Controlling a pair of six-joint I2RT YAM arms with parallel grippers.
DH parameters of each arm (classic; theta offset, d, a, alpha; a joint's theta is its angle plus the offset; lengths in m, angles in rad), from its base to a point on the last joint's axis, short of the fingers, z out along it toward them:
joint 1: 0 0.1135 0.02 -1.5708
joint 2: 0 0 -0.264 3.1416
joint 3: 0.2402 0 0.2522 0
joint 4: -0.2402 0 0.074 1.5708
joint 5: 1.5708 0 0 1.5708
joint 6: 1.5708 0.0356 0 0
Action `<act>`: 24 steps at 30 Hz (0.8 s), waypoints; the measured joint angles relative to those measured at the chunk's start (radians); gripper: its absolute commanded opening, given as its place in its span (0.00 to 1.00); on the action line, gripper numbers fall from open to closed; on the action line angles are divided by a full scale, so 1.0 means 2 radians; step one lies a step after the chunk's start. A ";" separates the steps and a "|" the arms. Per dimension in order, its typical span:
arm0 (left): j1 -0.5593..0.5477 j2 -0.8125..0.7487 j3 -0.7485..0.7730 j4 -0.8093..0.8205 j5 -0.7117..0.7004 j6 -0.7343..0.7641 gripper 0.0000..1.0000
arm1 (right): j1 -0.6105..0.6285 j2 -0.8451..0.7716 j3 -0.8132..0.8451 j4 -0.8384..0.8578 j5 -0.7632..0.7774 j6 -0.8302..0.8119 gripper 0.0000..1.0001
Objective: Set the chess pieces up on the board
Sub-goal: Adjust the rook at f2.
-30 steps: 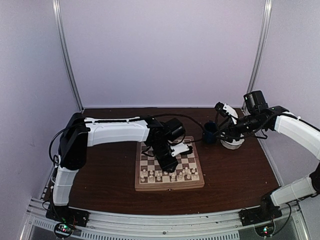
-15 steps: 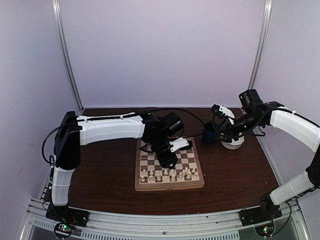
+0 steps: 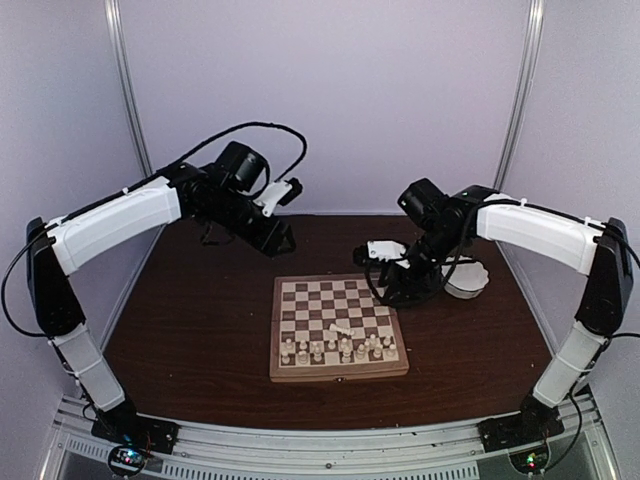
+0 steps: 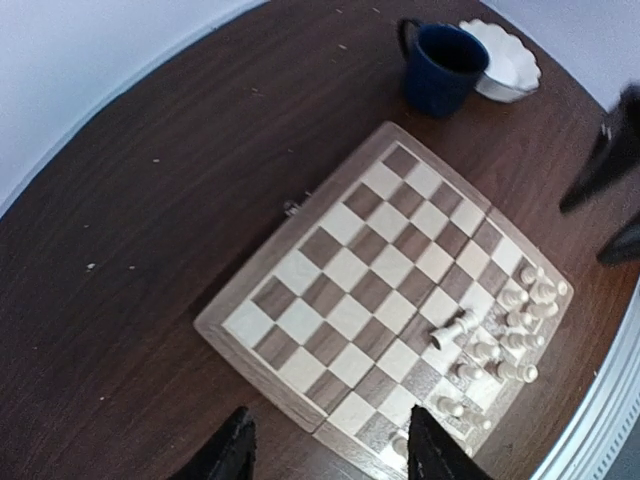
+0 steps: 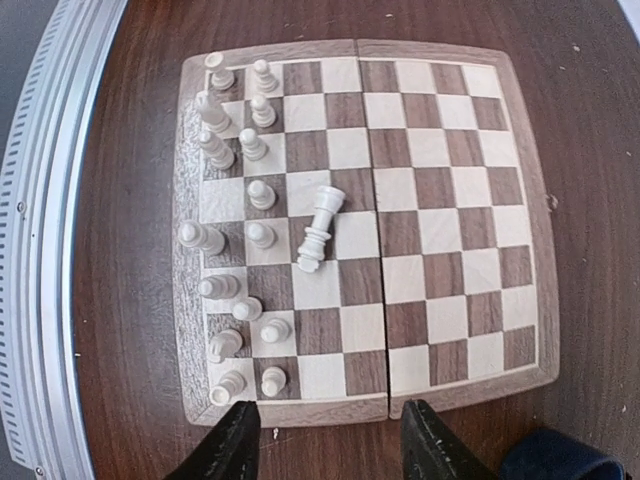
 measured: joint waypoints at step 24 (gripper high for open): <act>0.103 -0.090 -0.129 0.114 0.077 -0.063 0.52 | 0.129 0.139 0.076 -0.085 0.140 -0.095 0.51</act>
